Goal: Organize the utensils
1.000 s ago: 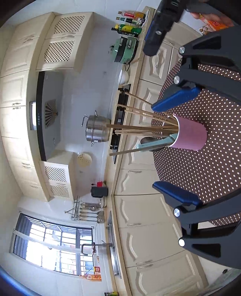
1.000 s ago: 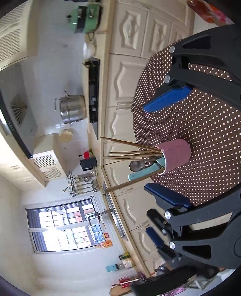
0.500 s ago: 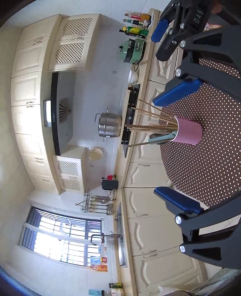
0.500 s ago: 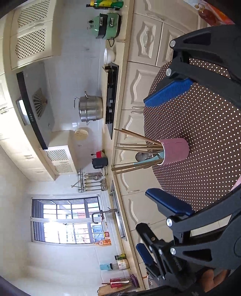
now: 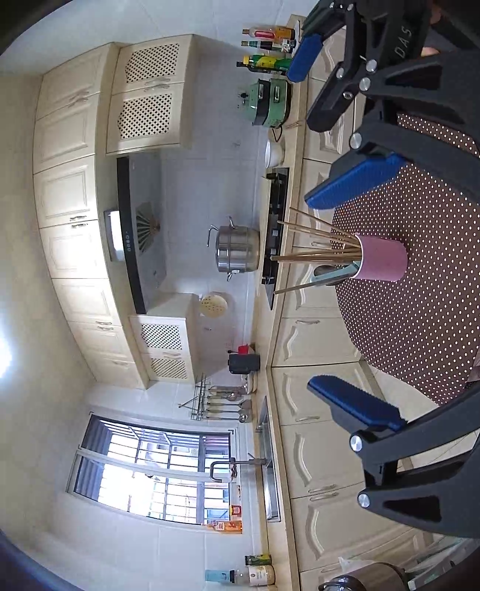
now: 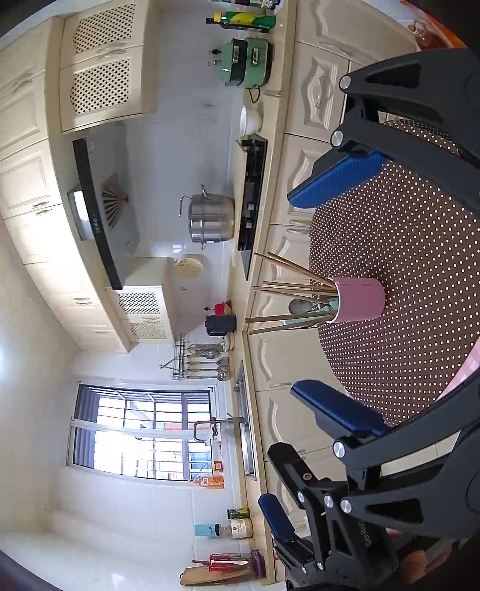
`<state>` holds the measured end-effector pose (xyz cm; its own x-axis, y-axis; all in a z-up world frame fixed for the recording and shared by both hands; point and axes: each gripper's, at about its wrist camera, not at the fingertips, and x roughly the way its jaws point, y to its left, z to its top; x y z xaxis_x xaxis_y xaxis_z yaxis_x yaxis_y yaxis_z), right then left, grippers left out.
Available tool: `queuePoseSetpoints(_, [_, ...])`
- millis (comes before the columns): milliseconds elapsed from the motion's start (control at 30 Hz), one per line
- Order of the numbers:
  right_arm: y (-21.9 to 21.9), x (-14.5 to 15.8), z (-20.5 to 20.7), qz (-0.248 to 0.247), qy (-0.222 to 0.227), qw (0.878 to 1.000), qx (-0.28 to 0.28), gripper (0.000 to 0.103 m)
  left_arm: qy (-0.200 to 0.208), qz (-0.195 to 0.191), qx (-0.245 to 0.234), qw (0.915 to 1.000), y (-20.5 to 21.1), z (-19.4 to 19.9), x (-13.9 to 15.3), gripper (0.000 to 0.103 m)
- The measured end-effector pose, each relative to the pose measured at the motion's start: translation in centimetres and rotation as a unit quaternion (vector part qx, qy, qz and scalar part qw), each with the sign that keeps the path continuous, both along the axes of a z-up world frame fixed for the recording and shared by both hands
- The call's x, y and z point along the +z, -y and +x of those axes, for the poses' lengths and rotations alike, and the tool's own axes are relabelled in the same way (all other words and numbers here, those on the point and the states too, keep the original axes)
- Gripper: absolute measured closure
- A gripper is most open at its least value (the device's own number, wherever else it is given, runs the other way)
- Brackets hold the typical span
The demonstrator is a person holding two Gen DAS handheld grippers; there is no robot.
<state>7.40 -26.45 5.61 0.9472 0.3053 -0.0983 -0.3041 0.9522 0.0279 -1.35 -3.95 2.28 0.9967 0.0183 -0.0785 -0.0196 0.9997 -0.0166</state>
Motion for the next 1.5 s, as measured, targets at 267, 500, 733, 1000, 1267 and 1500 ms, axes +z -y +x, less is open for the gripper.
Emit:
queuePoseSetpoints(267, [-0.2, 0.5, -1.1, -0.012, 0.024, 1.0, -0.01, 0.01, 0.005, 0.004, 0.007, 1.0, 0.0, -0.5, 0.3, 0.013])
queuePoseSetpoints(500, [-0.9, 0.6, -1.2, -0.025, 0.037, 0.999, -0.012, 0.01, 0.011, 0.015, 0.013, 0.9997, -0.2, -0.3, 0.3, 0.013])
queuePoseSetpoints(733, [-1.1, 0.5, -0.6, -0.025, 0.038, 0.999, -0.012, 0.01, 0.017, 0.015, 0.013, 0.9997, -0.3, 0.4, 0.2, 0.013])
queuePoseSetpoints(1000, [-1.2, 0.1, 0.4, -0.024, 0.033, 0.999, -0.011, 0.01, 0.011, 0.016, 0.013, 0.9997, -0.5, 1.6, -0.2, 0.013])
queuePoseSetpoints(1267, [-1.3, -0.3, 1.4, -0.023, 0.023, 0.999, -0.01, 0.01, 0.001, 0.017, 0.012, 0.9998, -0.5, 2.6, -0.7, 0.013])
queuePoseSetpoints(1500, [-1.3, -0.5, 1.8, -0.023, 0.015, 1.0, -0.011, 0.01, -0.004, 0.02, 0.013, 0.9997, -0.3, 3.0, -1.0, 0.013])
